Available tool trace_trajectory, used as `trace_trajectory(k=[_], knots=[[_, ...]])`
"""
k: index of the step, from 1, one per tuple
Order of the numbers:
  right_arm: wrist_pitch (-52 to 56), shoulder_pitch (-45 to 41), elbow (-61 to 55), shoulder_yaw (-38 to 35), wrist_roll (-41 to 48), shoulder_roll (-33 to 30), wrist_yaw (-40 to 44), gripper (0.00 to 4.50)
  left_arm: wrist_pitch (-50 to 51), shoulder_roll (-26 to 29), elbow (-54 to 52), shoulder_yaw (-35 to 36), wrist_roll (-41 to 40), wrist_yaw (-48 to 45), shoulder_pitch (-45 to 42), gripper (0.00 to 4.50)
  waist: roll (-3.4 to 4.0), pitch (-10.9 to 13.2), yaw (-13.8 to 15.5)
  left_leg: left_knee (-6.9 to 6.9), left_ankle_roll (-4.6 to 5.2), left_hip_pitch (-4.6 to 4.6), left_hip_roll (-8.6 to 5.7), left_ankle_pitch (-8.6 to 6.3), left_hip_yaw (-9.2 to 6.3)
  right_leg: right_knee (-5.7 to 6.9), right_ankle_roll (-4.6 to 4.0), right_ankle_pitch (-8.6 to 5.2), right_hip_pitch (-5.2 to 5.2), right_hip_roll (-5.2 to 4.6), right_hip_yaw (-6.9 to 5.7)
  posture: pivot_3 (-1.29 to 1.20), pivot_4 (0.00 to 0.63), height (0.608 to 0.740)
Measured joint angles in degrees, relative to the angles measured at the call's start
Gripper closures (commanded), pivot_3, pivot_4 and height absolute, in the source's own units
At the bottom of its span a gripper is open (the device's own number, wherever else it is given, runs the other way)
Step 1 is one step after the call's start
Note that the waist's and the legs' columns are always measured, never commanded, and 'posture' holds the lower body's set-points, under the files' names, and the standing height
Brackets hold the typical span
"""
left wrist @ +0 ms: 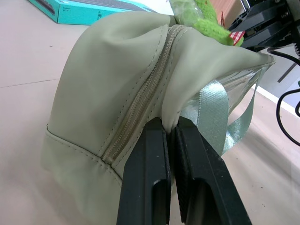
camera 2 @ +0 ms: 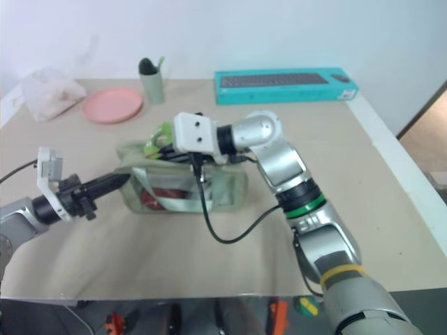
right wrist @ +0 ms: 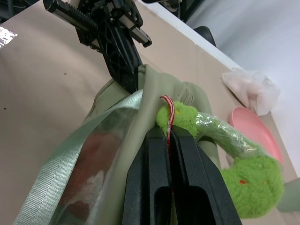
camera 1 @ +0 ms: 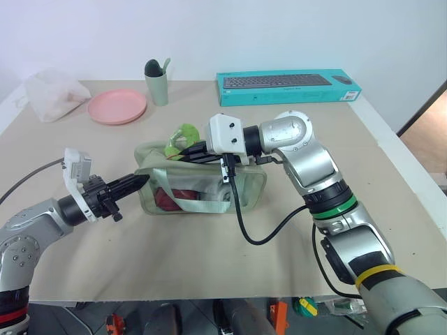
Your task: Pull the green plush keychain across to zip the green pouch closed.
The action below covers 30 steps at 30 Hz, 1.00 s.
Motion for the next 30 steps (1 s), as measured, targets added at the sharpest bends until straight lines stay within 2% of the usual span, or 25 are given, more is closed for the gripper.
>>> trace_trajectory(k=[4, 11, 16, 23, 26, 30], knots=[[2.16, -1.14, 1.23, -2.55, 0.02, -1.14, -3.35, 4.42, -0.14, -0.51, 0.00, -0.14, 0.04, 0.04, -0.15, 4.50, 0.00, 0.00, 0.03, 0.01, 0.00, -0.02, -0.03, 0.00, 0.01, 0.00, 0.00, 0.00, 0.00, -0.03, 0.01, 0.00, 0.150, 0.739], [5.09, -2.91, 1.22, -9.80, 2.26, -10.35, -3.42, 4.42, -0.26, -1.12, -0.25, -0.43, 0.07, 0.00, -0.23, 4.50, 0.00, 0.00, 0.19, 0.00, 0.01, -0.05, -0.14, -0.02, 0.05, -0.03, 0.01, -0.01, 0.00, -0.11, 0.09, 0.00, 0.150, 0.739], [6.75, 0.49, -0.94, -12.83, 2.31, -17.34, -3.24, 4.42, -0.33, -1.46, -0.12, -0.63, 0.21, -0.03, -0.46, 4.50, 0.00, 0.00, 0.22, 0.00, 0.02, -0.02, -0.14, -0.02, 0.05, -0.03, 0.01, -0.01, 0.01, -0.10, 0.08, 0.00, 0.150, 0.739], [10.40, 2.22, -4.84, -14.62, 4.48, -18.73, -4.31, 4.42, -0.35, -1.59, 0.66, -0.82, 0.76, -0.27, -1.23, 4.50, 0.01, 0.01, 0.14, 0.00, 0.02, 0.04, -0.10, -0.01, 0.03, -0.01, 0.01, 0.00, 0.03, -0.04, 0.05, 0.00, 0.150, 0.739], [13.40, 2.17, -5.65, -15.17, 6.45, -15.85, -6.00, 3.58, -0.31, -1.64, 1.22, -1.22, 1.20, -0.77, -2.07, 4.50, 0.01, 0.00, 0.15, 0.02, 0.02, 0.03, -0.11, -0.01, 0.04, -0.01, 0.02, 0.01, 0.04, -0.06, 0.08, 0.00, 0.150, 0.739], [14.91, 2.05, -6.87, -13.04, 6.46, -13.65, -7.13, 2.21, -0.40, -1.88, 1.36, -1.88, 1.25, -1.12, -2.47, 4.50, 0.01, 0.01, 0.19, 0.02, 0.02, -0.03, -0.15, -0.01, 0.05, -0.03, 0.04, 0.01, 0.03, -0.13, 0.09, 0.00, 0.150, 0.739]])
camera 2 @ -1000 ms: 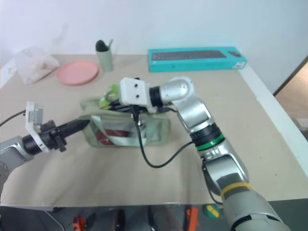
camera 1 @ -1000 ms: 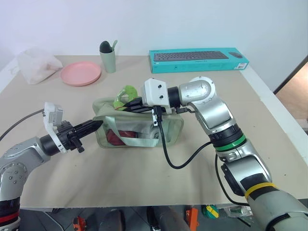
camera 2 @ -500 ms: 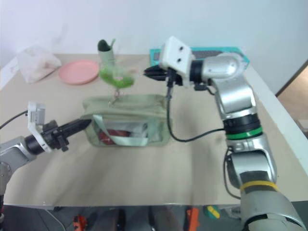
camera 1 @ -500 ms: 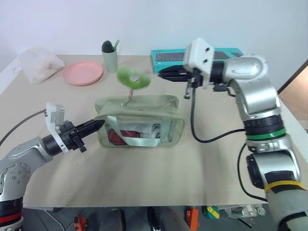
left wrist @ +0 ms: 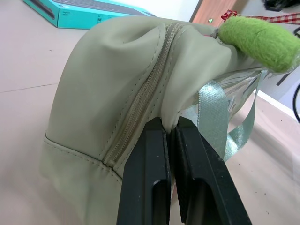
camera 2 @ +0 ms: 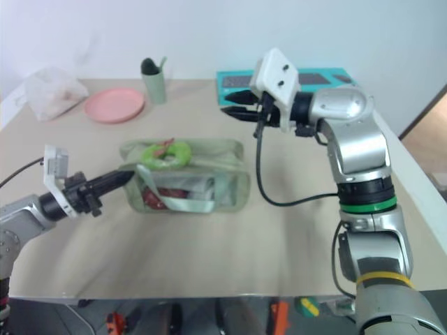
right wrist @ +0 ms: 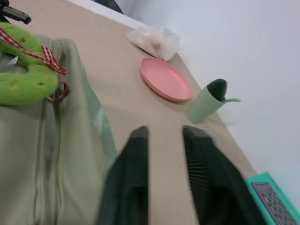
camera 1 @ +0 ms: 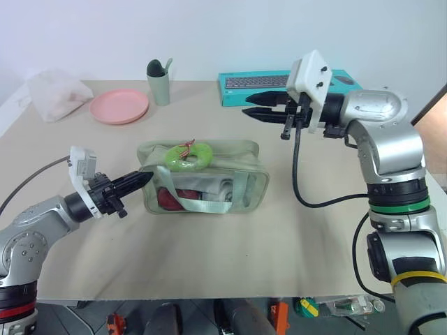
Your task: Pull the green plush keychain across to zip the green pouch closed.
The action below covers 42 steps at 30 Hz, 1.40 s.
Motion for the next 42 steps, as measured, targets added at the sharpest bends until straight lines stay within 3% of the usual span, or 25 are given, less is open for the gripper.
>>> trace_trajectory(k=[3, 10, 15, 20, 34, 37, 42], knots=[[1.56, -1.45, -1.29, 1.36, 0.46, 2.45, -0.10, 1.16, -0.07, -0.14, 0.00, -0.05, 0.05, 0.01, -0.06, 4.50, 0.00, 0.00, 0.07, 0.00, 0.00, -0.02, -0.01, 0.00, 0.00, -0.01, 0.01, -0.01, -0.02, -0.02, 0.03, 0.00, 0.150, 0.739], [7.19, -2.16, -10.67, 1.84, 10.19, 4.90, 4.17, 1.16, -0.20, -1.36, 0.06, -0.52, 0.56, 0.04, -0.40, 4.50, 0.00, 0.00, 1.12, 0.01, 0.00, -0.03, 0.00, 0.00, -0.06, -0.01, 0.03, -0.02, 0.00, -0.01, -0.06, 0.00, 0.150, 0.739], [11.04, -1.23, -17.10, 0.96, 17.70, 2.25, 8.67, 1.16, -0.21, -1.84, 0.17, -0.66, 1.13, 0.02, -0.78, 4.50, 0.00, 0.00, 1.21, 0.02, 0.01, -0.02, 0.01, 0.00, -0.07, -0.01, 0.04, -0.03, 0.00, 0.00, -0.08, 0.00, 0.150, 0.739], [5.97, 1.68, -18.66, 7.46, 11.00, 1.06, 8.56, 1.16, -0.15, -2.02, 0.75, -0.64, 1.19, 0.02, -1.22, 4.50, 0.00, 0.00, 1.20, 0.02, 0.03, 0.03, 0.03, 0.02, -0.06, -0.01, 0.06, -0.01, 0.01, 0.03, -0.09, 0.00, 0.150, 0.739], [-4.97, 1.37, -10.22, 13.18, -1.57, 4.57, 5.30, 1.16, -0.11, -2.36, 1.13, -0.92, 1.16, 0.06, -1.44, 4.50, -0.02, -0.01, 1.22, 0.02, 0.03, -0.01, 0.02, 0.02, -0.05, -0.01, 0.06, 0.00, 0.01, 0.00, -0.06, 0.00, 0.150, 0.739], [-5.96, 1.37, -9.21, 13.30, -2.28, 4.91, 5.63, 1.93, -0.17, -2.48, 1.01, -0.85, 1.13, 0.12, -1.19, 4.50, -0.02, -0.01, 1.22, 0.03, 0.03, 0.00, 0.02, 0.02, -0.08, -0.01, 0.06, 0.00, 0.02, 0.01, -0.09, 0.00, 0.150, 0.739], [-6.49, 1.38, -8.62, 13.30, -2.45, 5.49, 6.53, 3.70, -0.22, -2.50, 0.86, -0.81, 1.12, 0.30, -1.04, 4.50, -0.02, -0.01, 1.22, 0.02, 0.03, 0.01, 0.02, 0.02, -0.08, -0.01, 0.06, 0.00, 0.02, 0.01, -0.09, 0.00, 0.150, 0.739]])
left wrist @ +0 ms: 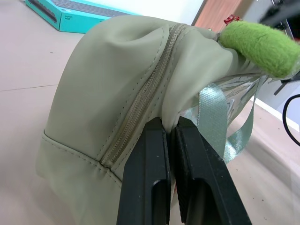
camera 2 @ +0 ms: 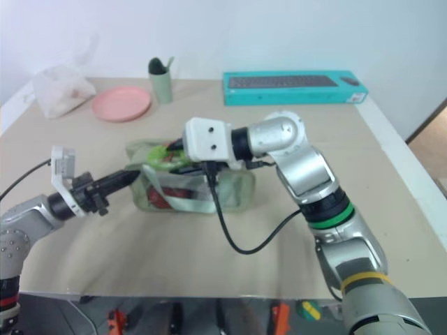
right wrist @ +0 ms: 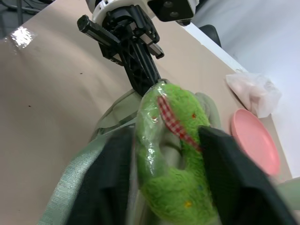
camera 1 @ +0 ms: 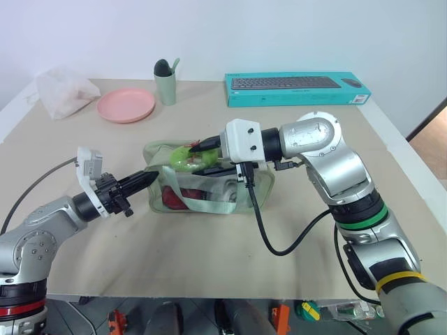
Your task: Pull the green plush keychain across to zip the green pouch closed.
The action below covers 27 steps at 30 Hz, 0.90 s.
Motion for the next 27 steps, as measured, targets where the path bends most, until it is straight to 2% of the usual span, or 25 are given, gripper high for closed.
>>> trace_trajectory(k=[1, 3, 15, 17, 21, 27], knots=[[-0.01, 0.00, 0.11, 0.00, -0.03, 0.04, 0.08, 4.12, 0.00, -0.01, -0.01, 0.00, 0.00, 0.05, 0.01, 4.50, 0.00, 0.00, 0.00, 0.00, 0.00, 0.00, 0.00, 0.00, 0.00, 0.00, 0.00, 0.00, 0.00, 0.00, 0.01, 0.00, 0.150, 0.739], [-0.02, 0.01, 0.47, 0.00, -0.07, 0.05, 0.23, 4.47, -0.02, -0.02, -0.01, 0.00, -0.01, 0.13, 0.03, 4.50, 0.00, 0.00, 0.00, 0.00, 0.00, 0.00, 0.00, 0.00, 0.01, 0.00, 0.00, 0.00, 0.00, -0.01, 0.02, 0.00, 0.150, 0.739], [-0.16, -0.22, 3.40, -0.41, -0.07, 0.65, -0.14, 4.47, -0.11, -0.08, -0.11, 0.01, -0.03, 0.27, 0.13, 4.50, 0.00, 0.00, 0.00, 0.01, 0.00, 0.00, 0.00, 0.00, 0.01, 0.00, 0.00, 0.00, 0.00, 0.00, 0.02, 0.00, 0.150, 0.739], [-0.01, -3.50, 9.18, -3.96, 0.39, -0.66, -1.62, 4.47, -0.13, -0.22, -0.39, -0.05, -0.04, 0.57, 0.15, 4.50, 0.01, 0.01, 0.13, 0.06, 0.00, -0.04, -0.03, 0.00, 0.02, 0.00, -0.03, 0.04, -0.01, -0.02, 0.02, 0.00, 0.150, 0.739], [-0.99, -6.52, 13.76, -11.13, 0.79, -9.27, -1.48, 4.47, -0.12, -0.37, -0.82, -0.11, -0.07, 0.76, 0.25, 4.50, -0.02, -0.01, 0.45, 0.03, 0.14, -0.04, -0.16, -0.08, 0.09, -0.10, -0.01, -0.03, 0.04, -0.18, 0.03, 0.00, 0.150, 0.739], [-4.19, -0.67, 18.14, -11.84, -4.74, -18.60, -3.11, 4.47, -0.53, -0.40, -0.83, -0.23, -0.06, 0.77, 0.21, 4.50, 0.01, 0.01, 0.27, 0.01, 0.21, -0.07, -0.29, -0.13, 0.17, -0.11, 0.04, -0.07, 0.02, -0.34, 0.11, 0.00, 0.150, 0.739]])
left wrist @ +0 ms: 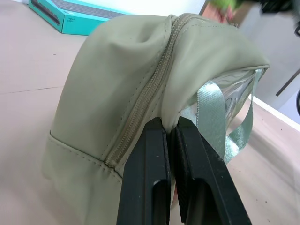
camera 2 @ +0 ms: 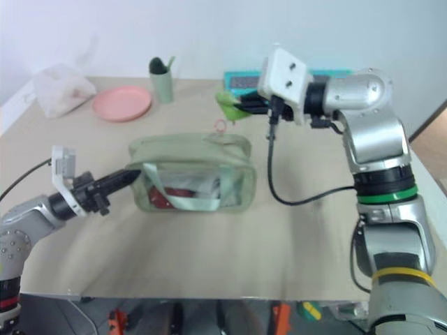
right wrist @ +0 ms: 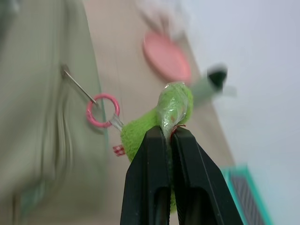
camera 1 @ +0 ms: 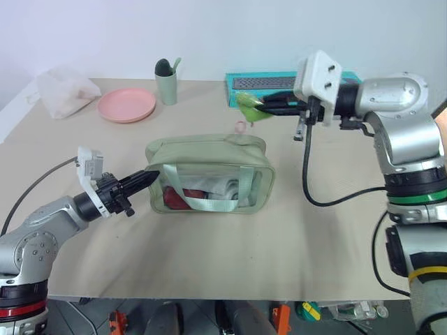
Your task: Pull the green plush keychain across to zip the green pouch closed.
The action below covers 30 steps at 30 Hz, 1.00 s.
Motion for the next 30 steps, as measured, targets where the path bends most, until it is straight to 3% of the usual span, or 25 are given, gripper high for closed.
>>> trace_trajectory(k=[5, 10, 12, 15, 18, 23, 30], knots=[[-2.58, 3.41, 2.38, 1.66, -8.97, -7.14, -5.14, 4.47, -0.07, -0.17, -0.28, -1.10, -0.11, -0.11, -0.34, 4.50, 0.02, 0.01, -0.06, 0.01, 0.00, 0.03, -0.03, 0.00, 0.05, 0.00, 0.01, 0.00, 0.01, -0.04, 0.05, 0.00, 0.150, 0.739], [1.43, 15.64, -4.34, 2.95, -13.15, -11.65, -6.55, 4.47, 0.04, -0.40, -0.90, -2.11, -0.62, -0.98, -0.07, 4.50, 0.03, 0.00, 0.15, 0.02, -0.01, 0.02, -0.04, 0.00, 0.02, 0.01, 0.10, -0.05, 0.02, -0.09, 0.05, 0.00, 0.150, 0.739], [5.95, 19.81, -10.11, 2.50, -11.66, -10.05, -5.87, 4.47, 0.09, -0.16, -0.59, -1.78, -0.67, -1.02, 0.10, 4.50, 0.01, -0.04, 0.04, 0.01, -0.02, 0.14, 0.00, 0.01, -0.03, 0.02, 0.12, -0.05, 0.10, -0.06, 0.01, 0.00, 0.150, 0.739], [12.24, 25.60, -17.95, 5.61, -8.01, -0.97, -5.58, 4.47, 0.40, 0.02, 0.27, -1.18, -0.67, -0.42, -0.08, 4.50, -0.14, -0.13, -0.47, 0.02, -0.10, 0.27, 0.21, 0.04, -0.16, 0.03, 0.20, -0.01, 0.18, 0.14, -0.03, 0.00, 0.150, 0.739], [16.47, 26.13, -18.96, 6.55, -6.48, 3.61, -6.22, 4.47, 1.22, -0.02, 0.92, -0.95, -1.30, 0.69, -0.35, 4.50, 0.08, 0.00, -0.41, 0.02, -0.21, 0.26, 0.14, 0.25, -0.10, 0.11, 0.30, 0.11, 0.15, 0.15, -0.06, 0.00, 0.150, 0.739], [17.17, 23.88, -15.22, 5.11, -5.18, 3.75, -6.15, 2.80, 1.41, -0.34, 1.35, -0.83, -1.41, 1.47, -0.80, 4.50, 0.04, -0.02, -0.38, 0.06, -0.17, 0.27, 0.17, 0.28, 0.02, 0.11, 0.31, 0.20, 0.14, 0.20, -0.03, 0.00, 0.150, 0.739], [16.00, 20.83, -10.08, 0.26, -2.20, -0.17, -4.37, 0.50, 3.66, -0.91, 1.75, -0.34, -2.67, 2.87, 0.08, 2.19, 0.02, 0.00, -0.35, -0.01, -0.16, 0.06, 0.17, 0.24, 0.00, 0.09, 0.20, 0.13, -0.02, 0.22, -0.02, 0.00, 0.150, 0.739]])
